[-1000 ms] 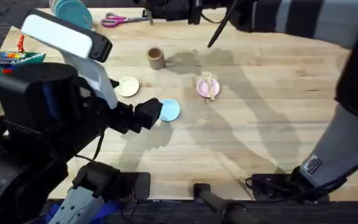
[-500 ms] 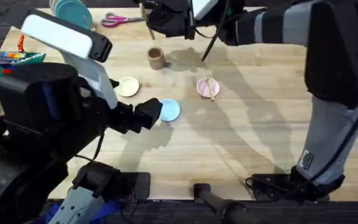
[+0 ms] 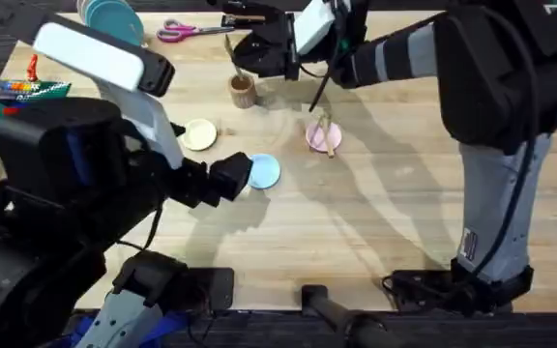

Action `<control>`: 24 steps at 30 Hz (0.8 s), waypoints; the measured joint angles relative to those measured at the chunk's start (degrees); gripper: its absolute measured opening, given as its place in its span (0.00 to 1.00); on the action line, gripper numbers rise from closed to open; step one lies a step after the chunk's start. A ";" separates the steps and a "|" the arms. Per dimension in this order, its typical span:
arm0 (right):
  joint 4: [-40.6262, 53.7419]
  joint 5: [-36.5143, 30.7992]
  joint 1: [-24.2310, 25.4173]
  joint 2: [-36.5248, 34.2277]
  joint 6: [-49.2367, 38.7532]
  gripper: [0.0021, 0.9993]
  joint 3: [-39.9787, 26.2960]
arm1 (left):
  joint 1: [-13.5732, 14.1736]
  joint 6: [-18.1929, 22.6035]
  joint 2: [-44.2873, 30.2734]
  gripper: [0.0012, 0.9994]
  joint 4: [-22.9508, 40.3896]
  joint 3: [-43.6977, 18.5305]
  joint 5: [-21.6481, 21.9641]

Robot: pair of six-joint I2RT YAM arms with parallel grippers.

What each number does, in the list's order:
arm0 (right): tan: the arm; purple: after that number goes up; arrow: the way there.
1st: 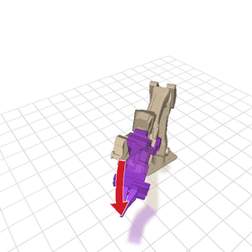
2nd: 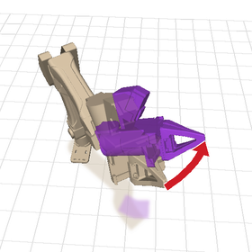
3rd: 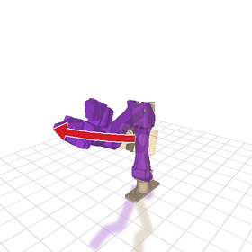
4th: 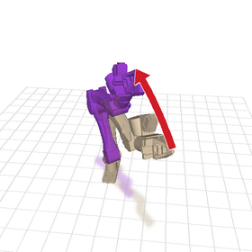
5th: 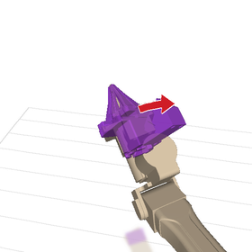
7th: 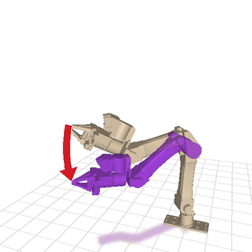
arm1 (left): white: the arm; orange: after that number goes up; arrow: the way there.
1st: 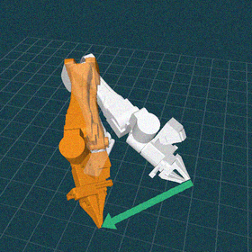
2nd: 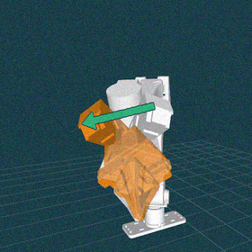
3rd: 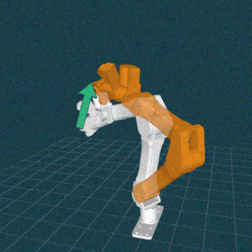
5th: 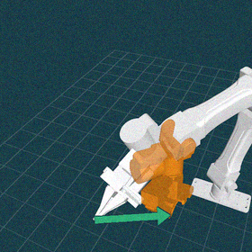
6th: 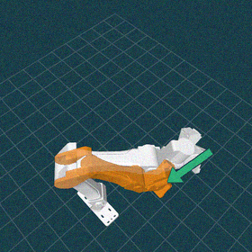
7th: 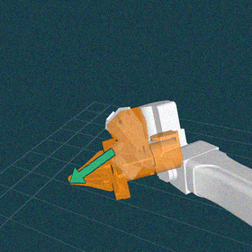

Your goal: Pick up a utensil and set it on the pink plate, then put the other utensil in the container.

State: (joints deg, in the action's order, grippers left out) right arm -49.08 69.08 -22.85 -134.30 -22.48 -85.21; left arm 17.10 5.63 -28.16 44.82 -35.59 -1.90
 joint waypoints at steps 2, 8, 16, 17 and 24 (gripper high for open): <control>-0.24 0.00 -0.13 -0.89 0.00 0.03 0.00 | 0.00 0.00 0.00 0.99 0.00 0.00 -0.01; -0.69 -0.02 -0.39 -3.39 -0.02 0.03 0.00 | 0.00 -0.02 0.00 0.99 0.00 0.00 -0.01; -1.10 -0.02 -0.39 -5.10 -0.02 0.03 0.00 | 0.00 0.00 0.00 0.99 0.00 0.00 -0.01; -1.14 -0.02 -0.39 -5.32 -0.02 0.03 0.00 | 0.00 0.00 0.00 0.99 0.00 0.00 -0.01; -1.10 -0.01 -0.39 -6.06 0.02 0.09 0.00 | 0.00 -0.02 0.00 0.99 0.00 0.00 0.00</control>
State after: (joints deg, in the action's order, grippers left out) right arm -50.17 69.07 -23.24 -140.35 -22.46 -85.21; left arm 17.10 5.61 -28.16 44.82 -35.59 -1.90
